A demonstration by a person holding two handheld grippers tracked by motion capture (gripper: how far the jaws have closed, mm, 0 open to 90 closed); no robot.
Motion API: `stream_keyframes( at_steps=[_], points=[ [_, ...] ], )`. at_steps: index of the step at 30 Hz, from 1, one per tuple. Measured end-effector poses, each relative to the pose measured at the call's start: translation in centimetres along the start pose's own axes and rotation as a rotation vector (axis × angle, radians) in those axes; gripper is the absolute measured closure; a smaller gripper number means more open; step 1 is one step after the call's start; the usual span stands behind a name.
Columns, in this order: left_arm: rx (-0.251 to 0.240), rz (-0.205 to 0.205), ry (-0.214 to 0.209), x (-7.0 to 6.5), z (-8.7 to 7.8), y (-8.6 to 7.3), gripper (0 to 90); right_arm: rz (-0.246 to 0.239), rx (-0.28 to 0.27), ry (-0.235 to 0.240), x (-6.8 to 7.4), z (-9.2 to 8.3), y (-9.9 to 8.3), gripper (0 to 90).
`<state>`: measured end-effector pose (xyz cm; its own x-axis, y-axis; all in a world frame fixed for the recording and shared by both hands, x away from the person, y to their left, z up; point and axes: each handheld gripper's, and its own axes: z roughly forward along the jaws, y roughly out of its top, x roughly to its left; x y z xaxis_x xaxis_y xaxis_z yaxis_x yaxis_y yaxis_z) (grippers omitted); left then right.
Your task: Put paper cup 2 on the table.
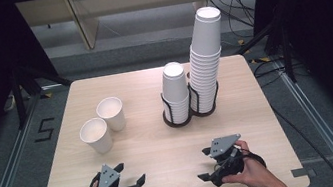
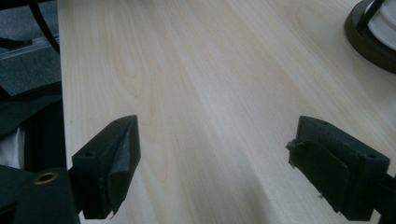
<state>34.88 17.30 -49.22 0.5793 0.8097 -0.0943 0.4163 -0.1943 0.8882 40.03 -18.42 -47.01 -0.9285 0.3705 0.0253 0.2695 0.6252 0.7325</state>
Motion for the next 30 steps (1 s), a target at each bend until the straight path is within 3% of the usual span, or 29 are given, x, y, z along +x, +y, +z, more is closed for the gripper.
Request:
stream_keyframes(
  at_steps=[6, 11, 15, 20, 23, 25, 27, 29, 30],
  points=[
    [-0.004, 0.007, -0.044, -1.4, -0.1, 0.0, 14.6, 0.012, -0.009, 0.006, 0.6, -0.2, -0.5, 15.9],
    [0.011, 0.043, -0.088, -2.4, 0.0, -0.2, 14.5, 0.024, -0.006, 0.001, 1.2, -0.2, -1.1, 15.9],
    [0.034, 0.103, -0.123, -3.5, 0.1, -0.4, 14.5, 0.018, -0.005, 0.013, 1.7, -0.2, -1.4, 15.9],
    [0.052, 0.144, -0.163, -4.6, 0.2, -0.6, 14.5, 0.013, 0.002, 0.031, 2.4, -0.3, -1.9, 15.8],
    [0.052, 0.193, -0.154, -5.1, 0.1, -0.6, 14.5, 0.009, 0.006, 0.035, 2.7, -0.4, -2.3, 15.9],
    [0.041, 0.26, -0.142, -5.4, 0.1, -0.4, 14.5, 0.006, 0.011, 0.033, 2.8, -0.4, -2.5, 15.9],
    [0.045, 0.247, -0.165, -5.7, 0.1, -0.5, 14.5, 0.005, 0.015, 0.031, 3.0, -0.4, -2.7, 15.9],
    [0.045, 0.265, -0.167, -5.7, 0.2, -0.6, 14.5, 0.005, 0.02, 0.032, 3.1, -0.4, -2.9, 15.8],
    [0.043, 0.247, -0.178, -5.8, 0.3, -0.7, 14.6, 0.01, 0.025, 0.032, 3.1, -0.4, -2.9, 15.9]
  ],
)
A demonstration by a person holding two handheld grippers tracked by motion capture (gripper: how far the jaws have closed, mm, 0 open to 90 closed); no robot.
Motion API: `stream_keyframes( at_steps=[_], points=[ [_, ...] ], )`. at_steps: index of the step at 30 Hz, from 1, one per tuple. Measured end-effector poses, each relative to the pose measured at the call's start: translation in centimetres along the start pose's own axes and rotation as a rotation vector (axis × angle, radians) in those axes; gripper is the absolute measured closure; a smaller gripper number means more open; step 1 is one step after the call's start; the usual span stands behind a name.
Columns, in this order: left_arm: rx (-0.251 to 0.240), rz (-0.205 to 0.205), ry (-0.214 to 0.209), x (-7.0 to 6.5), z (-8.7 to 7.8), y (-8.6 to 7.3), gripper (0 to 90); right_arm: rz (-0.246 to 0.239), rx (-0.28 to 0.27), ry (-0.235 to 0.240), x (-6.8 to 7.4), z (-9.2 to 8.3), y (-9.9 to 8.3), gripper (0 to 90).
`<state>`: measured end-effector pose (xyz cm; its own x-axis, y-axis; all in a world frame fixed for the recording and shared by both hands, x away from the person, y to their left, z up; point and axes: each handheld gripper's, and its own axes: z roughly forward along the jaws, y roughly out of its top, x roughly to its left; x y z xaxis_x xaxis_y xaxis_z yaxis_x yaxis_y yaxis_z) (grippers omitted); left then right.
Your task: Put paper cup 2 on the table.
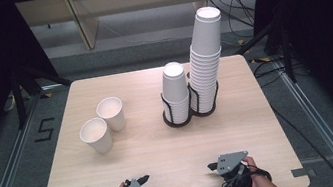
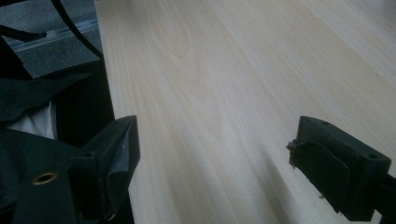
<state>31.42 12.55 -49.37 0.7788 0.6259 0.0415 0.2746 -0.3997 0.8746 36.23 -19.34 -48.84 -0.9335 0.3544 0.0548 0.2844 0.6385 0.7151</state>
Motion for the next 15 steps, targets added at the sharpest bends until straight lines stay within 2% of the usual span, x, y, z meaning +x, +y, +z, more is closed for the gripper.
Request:
stream_keyframes(
  at_steps=[4, 8, 12, 13, 15],
  points=[
    [0.021, 0.006, -0.003, 0.15, -0.09, 0.02, 14.5, -0.006, -0.001, 0.005, 0.15, 0.01, -0.09, 15.8],
    [0.016, -0.003, -0.007, 0.17, 0.04, -0.03, 14.6, -0.003, 0.002, 0.005, 0.22, 0.01, -0.15, 15.9],
    [0.013, -0.055, -0.025, 0.49, 0.0, -0.07, 14.6, -0.003, 0.0, 0.001, 0.19, -0.02, -0.13, 15.8],
    [0.022, -0.071, -0.023, 0.64, -0.04, -0.13, 14.6, -0.001, 0.001, 0.001, 0.18, -0.02, -0.13, 15.9],
    [0.011, -0.1, -0.018, 0.84, 0.01, -0.21, 14.6, -0.001, 0.001, -0.002, 0.14, -0.03, -0.13, 15.9]
  ],
)
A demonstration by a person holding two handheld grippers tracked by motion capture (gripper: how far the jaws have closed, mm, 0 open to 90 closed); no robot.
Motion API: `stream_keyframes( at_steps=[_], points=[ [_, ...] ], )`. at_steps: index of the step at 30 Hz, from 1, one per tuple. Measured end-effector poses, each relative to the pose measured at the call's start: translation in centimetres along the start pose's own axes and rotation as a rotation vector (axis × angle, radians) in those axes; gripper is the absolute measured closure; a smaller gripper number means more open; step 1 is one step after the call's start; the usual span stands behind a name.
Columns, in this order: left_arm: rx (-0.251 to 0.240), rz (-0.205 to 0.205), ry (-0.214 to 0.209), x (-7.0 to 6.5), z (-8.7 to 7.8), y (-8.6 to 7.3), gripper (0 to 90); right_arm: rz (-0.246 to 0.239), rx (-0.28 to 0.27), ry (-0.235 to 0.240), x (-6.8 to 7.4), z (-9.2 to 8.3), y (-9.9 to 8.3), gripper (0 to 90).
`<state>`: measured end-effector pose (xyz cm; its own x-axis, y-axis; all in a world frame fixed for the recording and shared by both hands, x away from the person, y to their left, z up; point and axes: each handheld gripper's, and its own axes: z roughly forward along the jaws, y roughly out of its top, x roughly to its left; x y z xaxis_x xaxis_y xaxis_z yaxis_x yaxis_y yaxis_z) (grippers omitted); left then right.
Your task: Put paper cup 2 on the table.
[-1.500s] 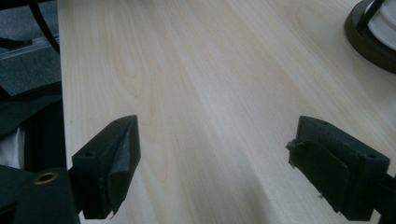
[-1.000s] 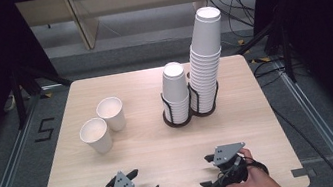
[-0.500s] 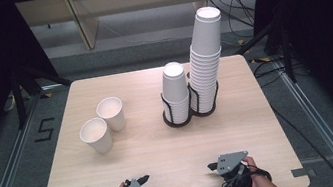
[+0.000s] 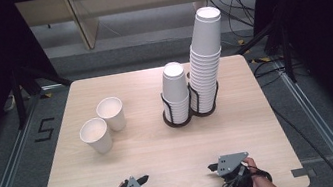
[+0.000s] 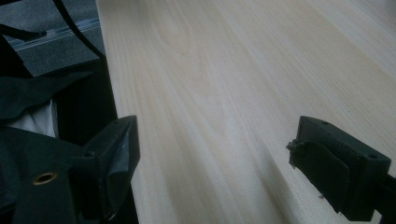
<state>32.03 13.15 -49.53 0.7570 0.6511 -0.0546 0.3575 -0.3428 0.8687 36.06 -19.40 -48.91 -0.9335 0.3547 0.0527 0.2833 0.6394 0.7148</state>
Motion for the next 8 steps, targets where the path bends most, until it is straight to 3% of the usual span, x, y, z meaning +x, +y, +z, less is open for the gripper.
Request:
stream_keyframes(
  at_steps=[2, 8],
  points=[
    [-0.004, -0.025, 0.004, 0.22, -0.01, -0.04, 14.6, -0.001, 0.002, 0.0, -0.06, 0.01, -0.01, 15.8],
    [0.016, -0.009, 0.014, 0.31, -0.02, 0.0, 14.6, 0.008, 0.002, -0.01, -0.11, -0.04, -0.07, 15.9]
  ],
)
